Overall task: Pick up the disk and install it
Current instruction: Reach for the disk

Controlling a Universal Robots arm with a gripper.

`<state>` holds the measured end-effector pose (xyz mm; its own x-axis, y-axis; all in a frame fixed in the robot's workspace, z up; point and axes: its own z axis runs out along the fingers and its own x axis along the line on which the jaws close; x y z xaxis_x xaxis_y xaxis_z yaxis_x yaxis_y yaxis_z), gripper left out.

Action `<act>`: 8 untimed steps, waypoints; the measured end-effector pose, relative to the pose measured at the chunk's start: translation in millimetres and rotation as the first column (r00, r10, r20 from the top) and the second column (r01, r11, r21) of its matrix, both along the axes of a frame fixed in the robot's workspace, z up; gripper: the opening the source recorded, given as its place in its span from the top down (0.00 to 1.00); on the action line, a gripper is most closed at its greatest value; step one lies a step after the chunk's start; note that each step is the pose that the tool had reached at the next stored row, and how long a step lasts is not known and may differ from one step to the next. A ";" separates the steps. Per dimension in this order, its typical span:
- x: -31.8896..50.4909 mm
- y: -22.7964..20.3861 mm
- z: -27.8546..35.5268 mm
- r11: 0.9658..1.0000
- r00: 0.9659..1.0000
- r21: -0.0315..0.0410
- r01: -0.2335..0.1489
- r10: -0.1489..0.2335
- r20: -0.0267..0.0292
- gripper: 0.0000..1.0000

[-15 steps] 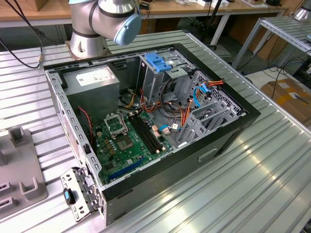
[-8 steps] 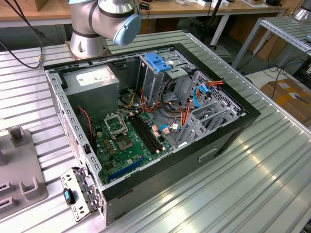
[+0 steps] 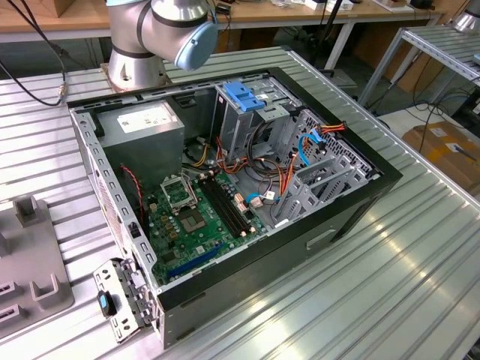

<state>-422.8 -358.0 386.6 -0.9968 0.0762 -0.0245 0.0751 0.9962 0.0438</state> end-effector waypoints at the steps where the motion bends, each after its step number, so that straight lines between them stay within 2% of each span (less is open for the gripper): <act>1: -0.7 0.1 0.1 1.000 1.000 0.000 0.000 0.000 0.000 0.89; 8: -9.4 1.4 -2.9 1.000 1.000 -0.001 0.000 0.000 0.000 0.89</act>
